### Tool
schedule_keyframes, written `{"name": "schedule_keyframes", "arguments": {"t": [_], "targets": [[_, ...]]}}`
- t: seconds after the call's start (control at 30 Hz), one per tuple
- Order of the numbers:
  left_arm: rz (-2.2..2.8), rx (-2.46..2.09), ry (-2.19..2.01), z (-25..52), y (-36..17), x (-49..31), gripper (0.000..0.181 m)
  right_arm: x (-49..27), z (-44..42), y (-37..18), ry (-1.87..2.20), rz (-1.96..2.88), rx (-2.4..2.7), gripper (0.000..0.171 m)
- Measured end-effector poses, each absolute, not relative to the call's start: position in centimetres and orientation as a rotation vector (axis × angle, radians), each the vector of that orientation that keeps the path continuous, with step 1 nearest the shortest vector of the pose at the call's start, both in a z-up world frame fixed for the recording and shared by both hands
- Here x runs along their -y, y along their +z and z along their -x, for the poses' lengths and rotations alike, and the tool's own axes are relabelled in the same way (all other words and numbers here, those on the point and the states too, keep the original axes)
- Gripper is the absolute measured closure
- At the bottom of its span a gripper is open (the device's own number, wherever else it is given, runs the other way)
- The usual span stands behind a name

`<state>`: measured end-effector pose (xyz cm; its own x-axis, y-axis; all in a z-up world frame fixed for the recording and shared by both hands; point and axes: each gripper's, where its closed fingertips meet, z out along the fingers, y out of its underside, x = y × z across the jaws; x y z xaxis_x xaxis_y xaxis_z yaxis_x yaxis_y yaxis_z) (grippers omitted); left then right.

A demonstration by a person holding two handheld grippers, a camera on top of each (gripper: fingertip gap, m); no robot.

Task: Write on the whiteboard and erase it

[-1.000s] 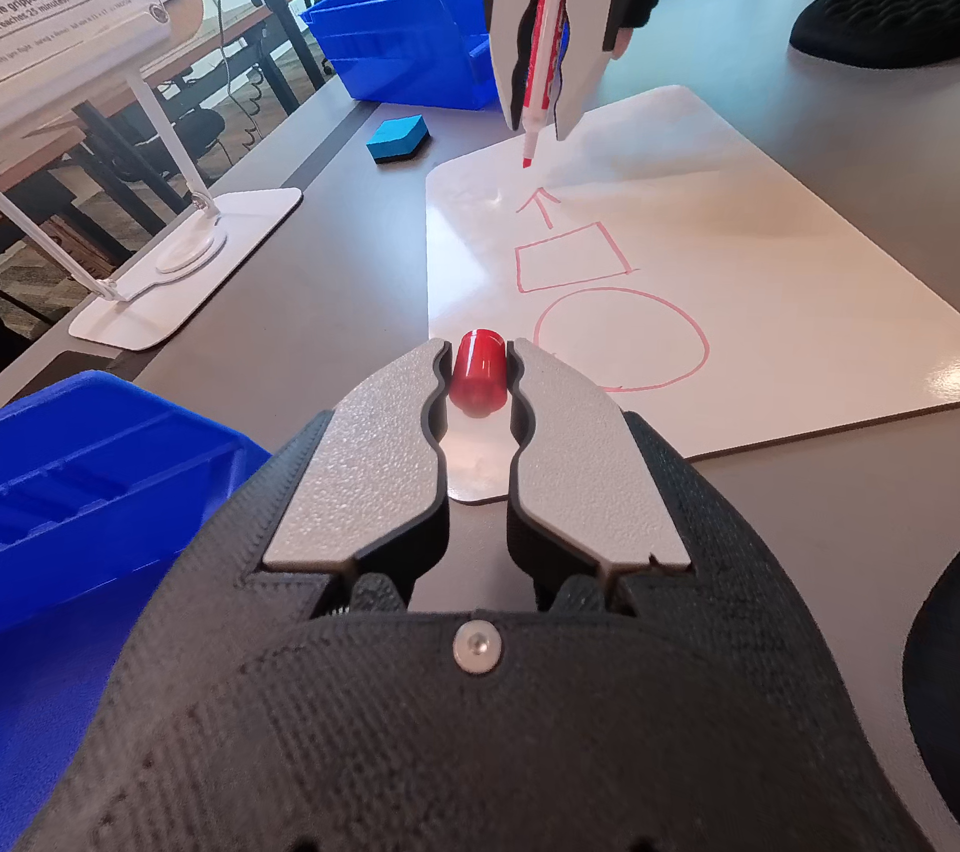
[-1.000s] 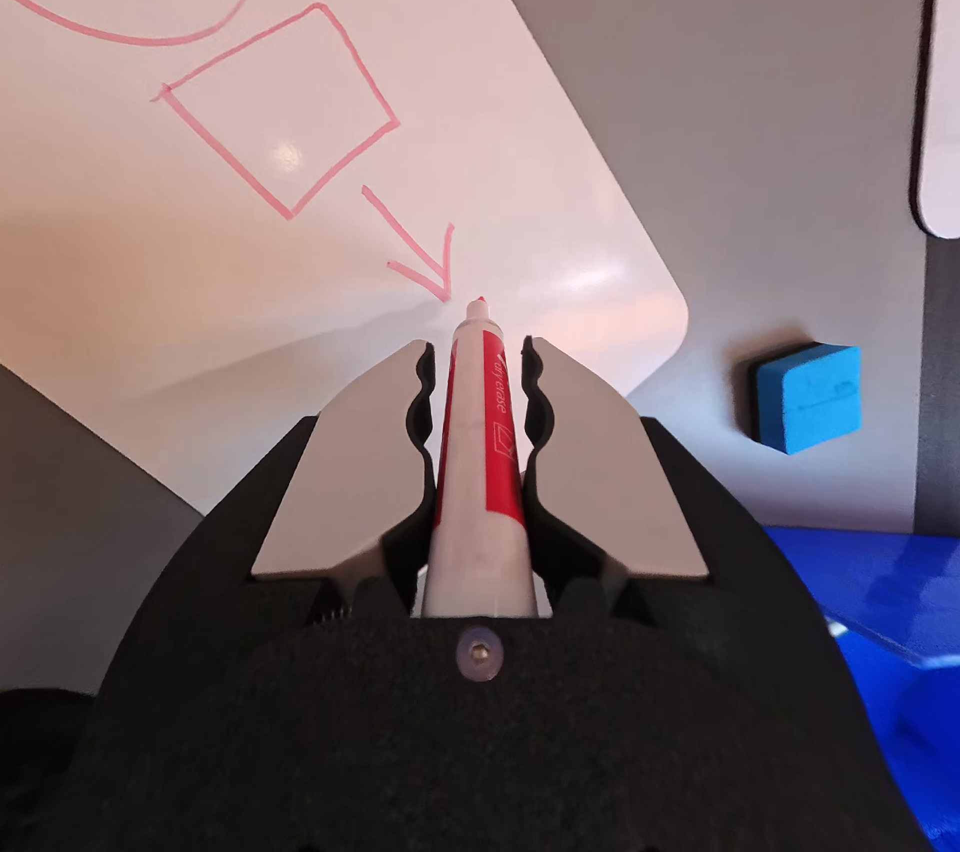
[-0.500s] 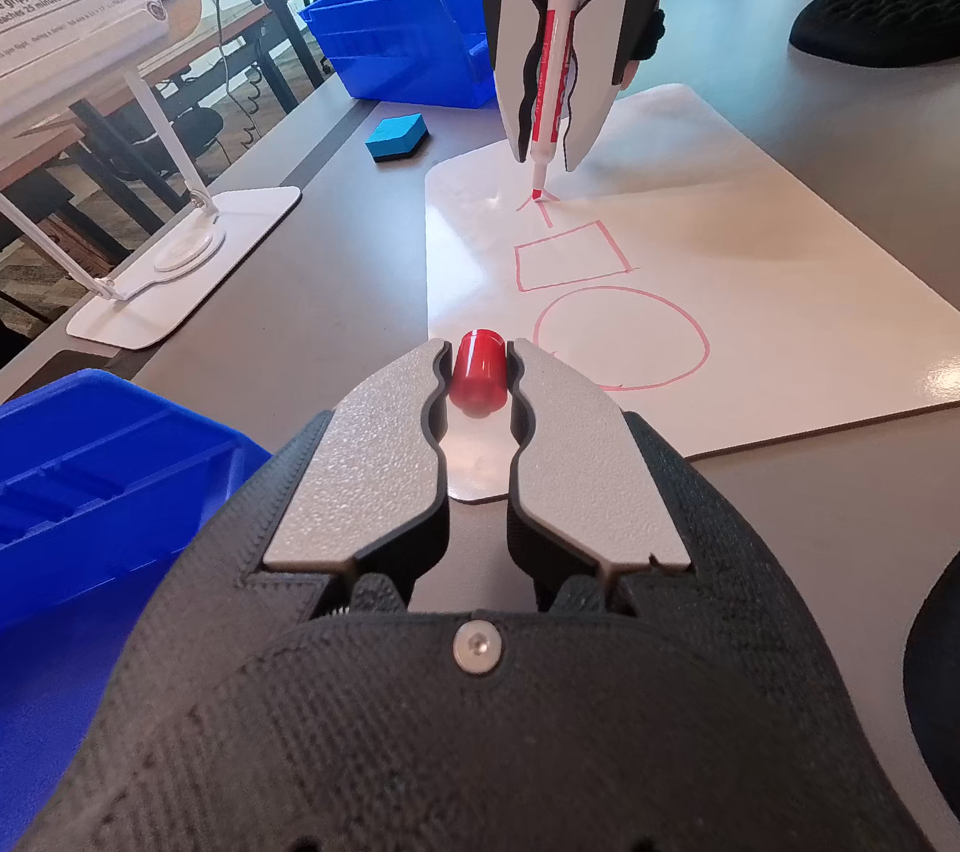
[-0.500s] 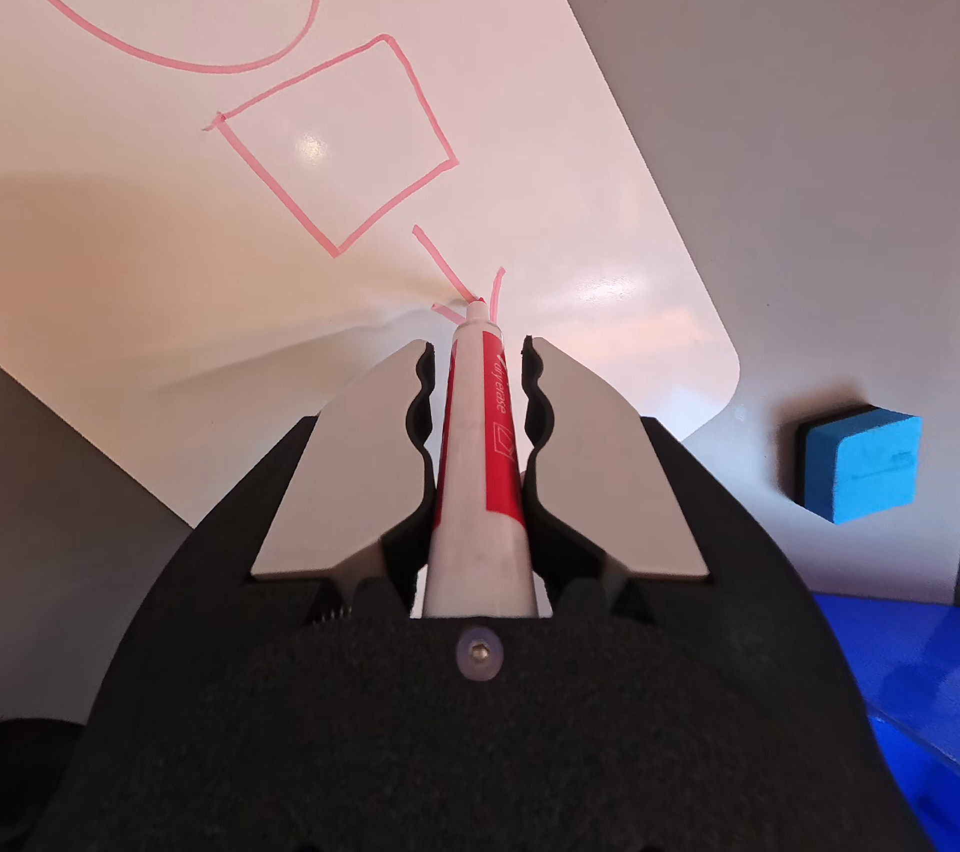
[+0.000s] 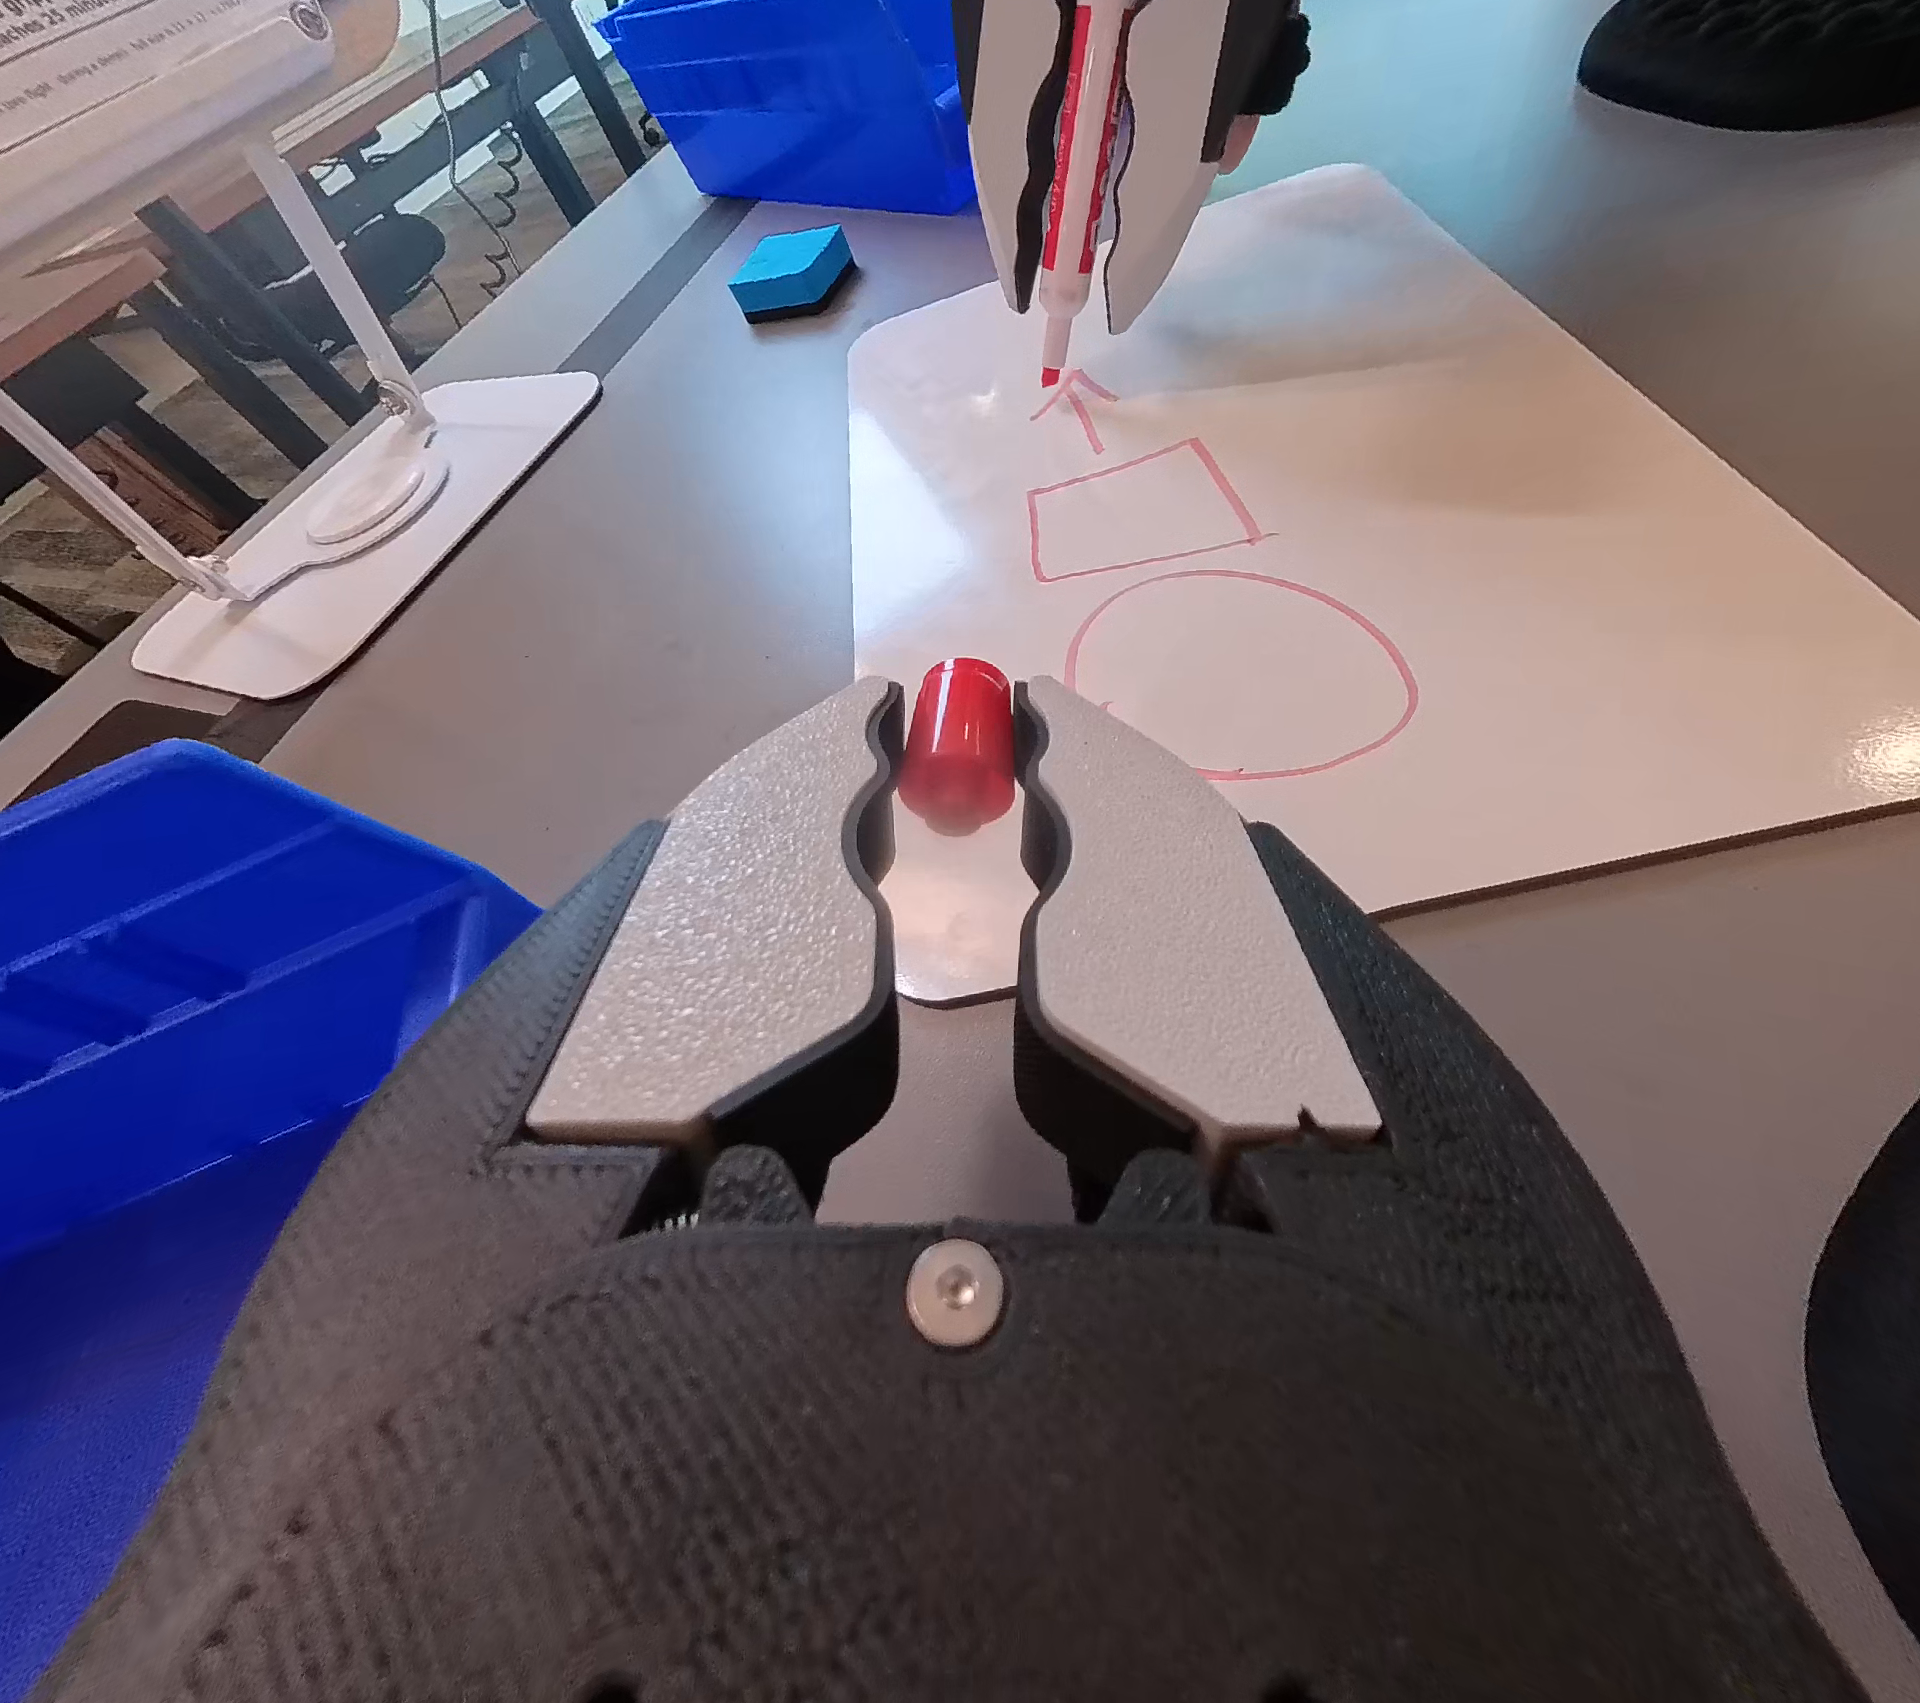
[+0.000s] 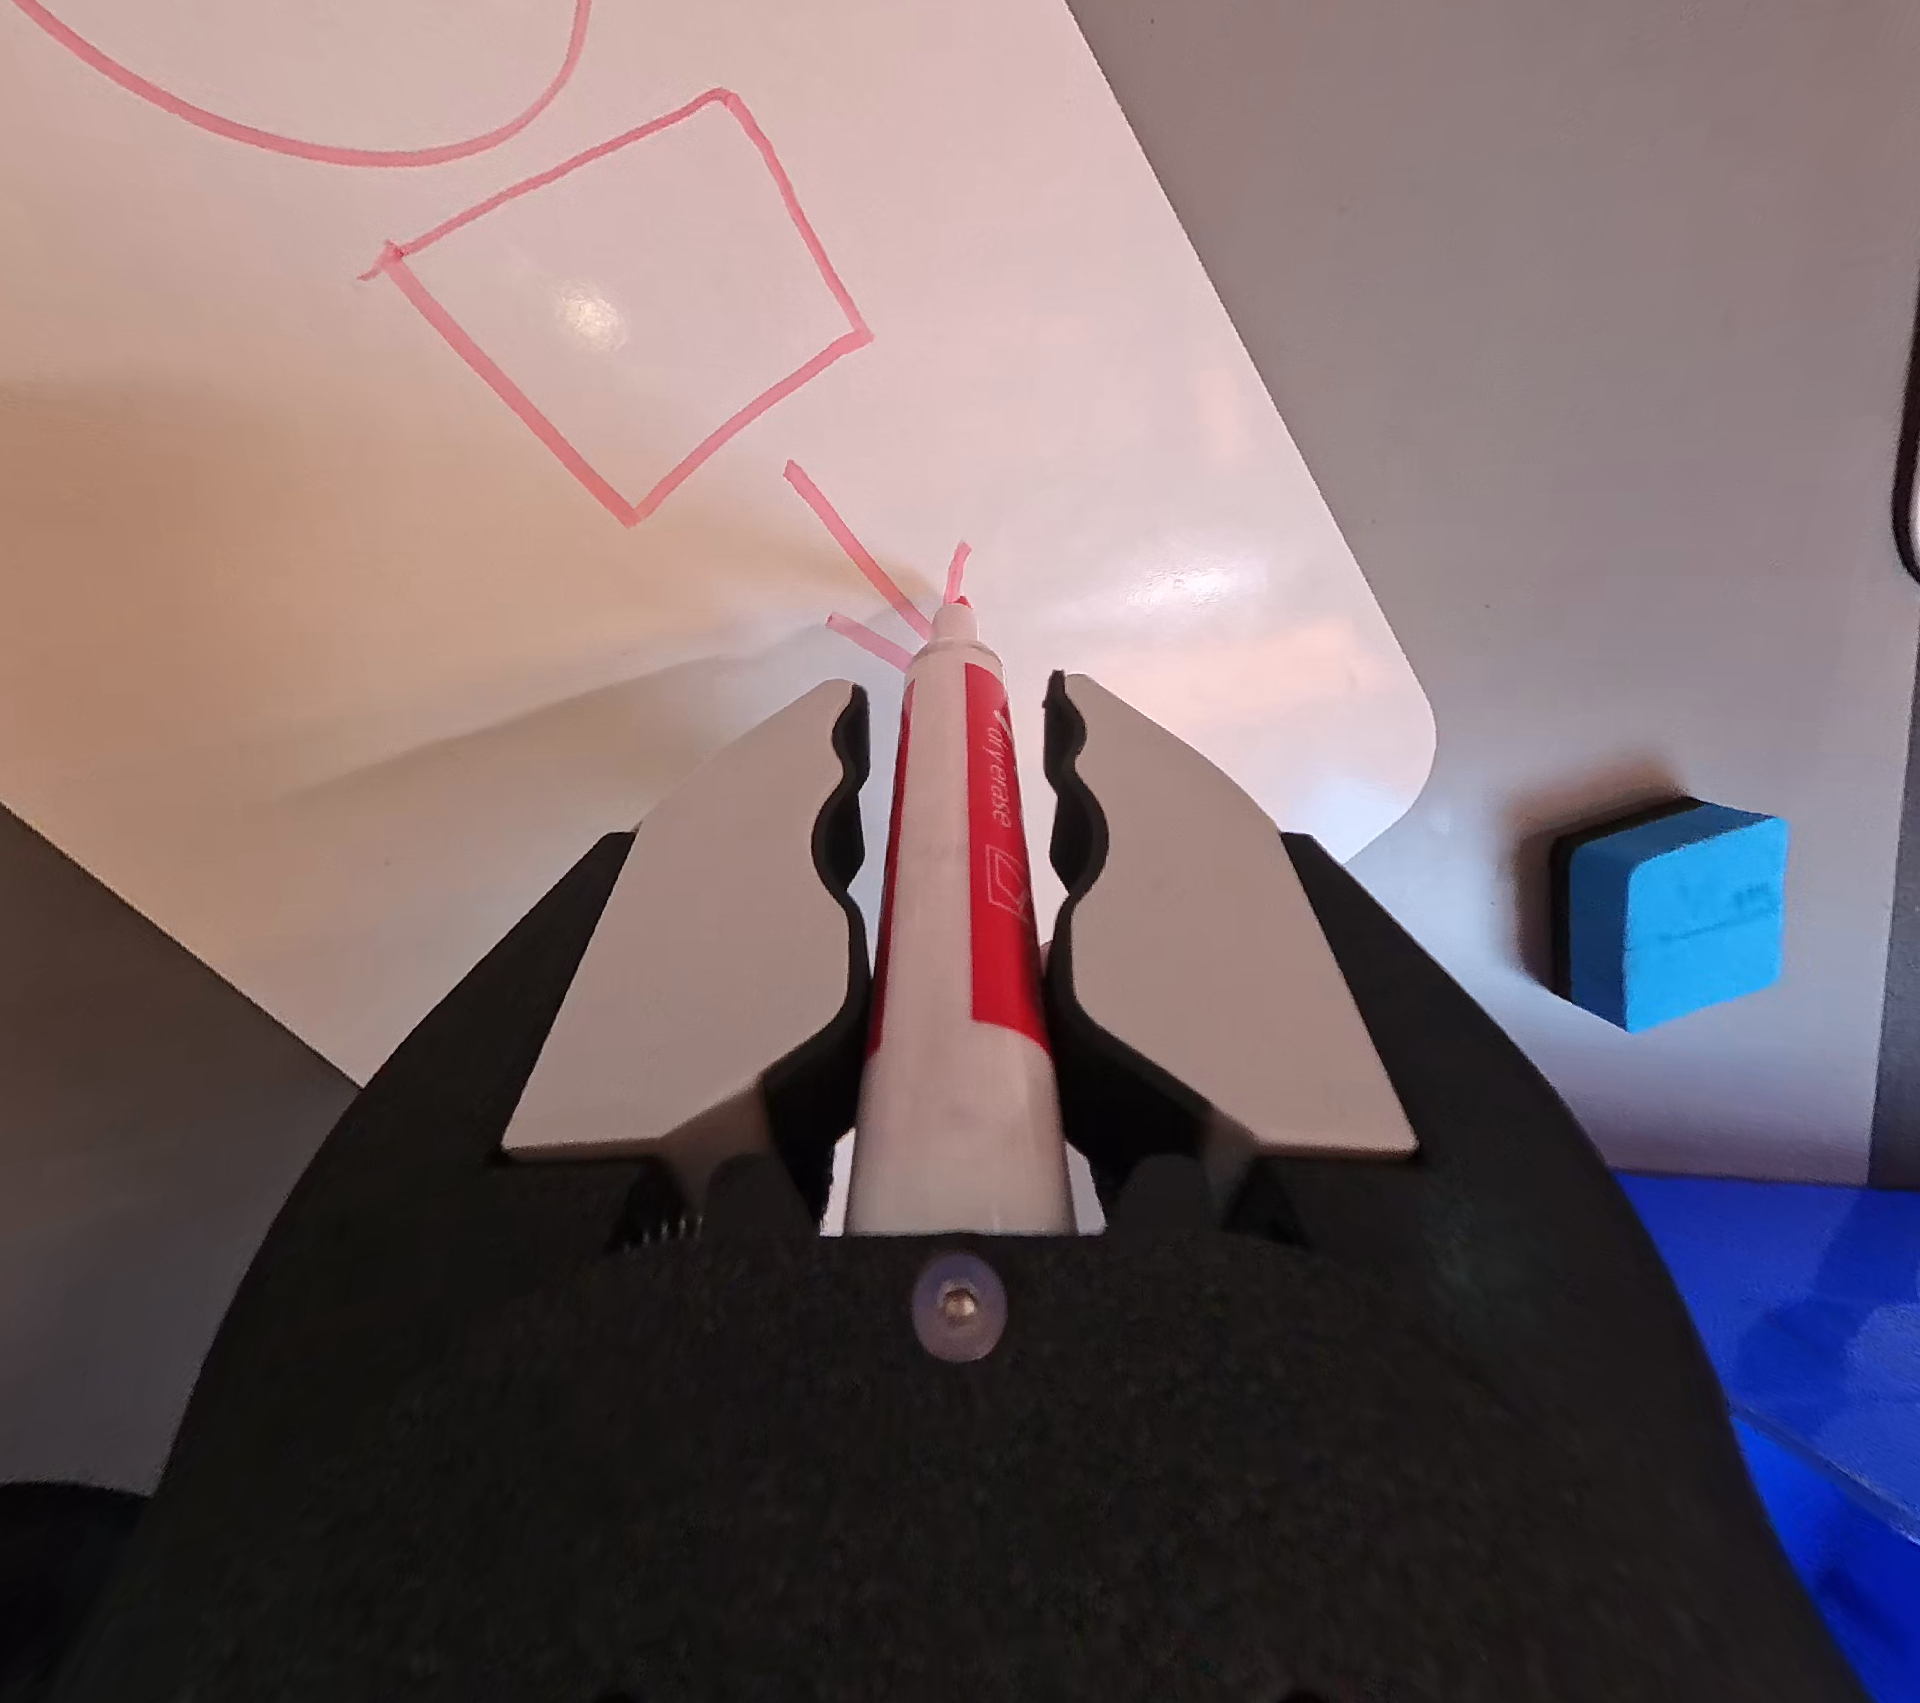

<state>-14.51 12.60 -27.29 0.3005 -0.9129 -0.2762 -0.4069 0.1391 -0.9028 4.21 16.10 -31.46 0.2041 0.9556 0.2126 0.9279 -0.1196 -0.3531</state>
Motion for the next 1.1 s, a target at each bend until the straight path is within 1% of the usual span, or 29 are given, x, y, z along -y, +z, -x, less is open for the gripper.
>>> {"name": "schedule_keyframes", "arguments": {"t": [0.17, 0.37, 0.83, 1.1], "targets": [[1.456, -1.289, -0.575, 14.5, -27.2, -12.6, 0.161, -17.5, -5.8, -30.7, -0.003, 2.079, 1.72, 0.138], [1.457, -1.29, -0.571, 14.5, -27.3, -12.6, 0.161, -18.8, -8.0, -31.4, -0.06, 2.121, 1.699, 0.138], [1.461, -1.292, -0.572, 14.5, -27.4, -12.6, 0.161, -19.8, -7.8, -32.0, -0.065, 2.14, 1.708, 0.138], [1.461, -1.294, -0.573, 14.5, -27.4, -12.6, 0.161, -18.6, -8.0, -32.0, -0.068, 2.144, 1.75, 0.138]]}}
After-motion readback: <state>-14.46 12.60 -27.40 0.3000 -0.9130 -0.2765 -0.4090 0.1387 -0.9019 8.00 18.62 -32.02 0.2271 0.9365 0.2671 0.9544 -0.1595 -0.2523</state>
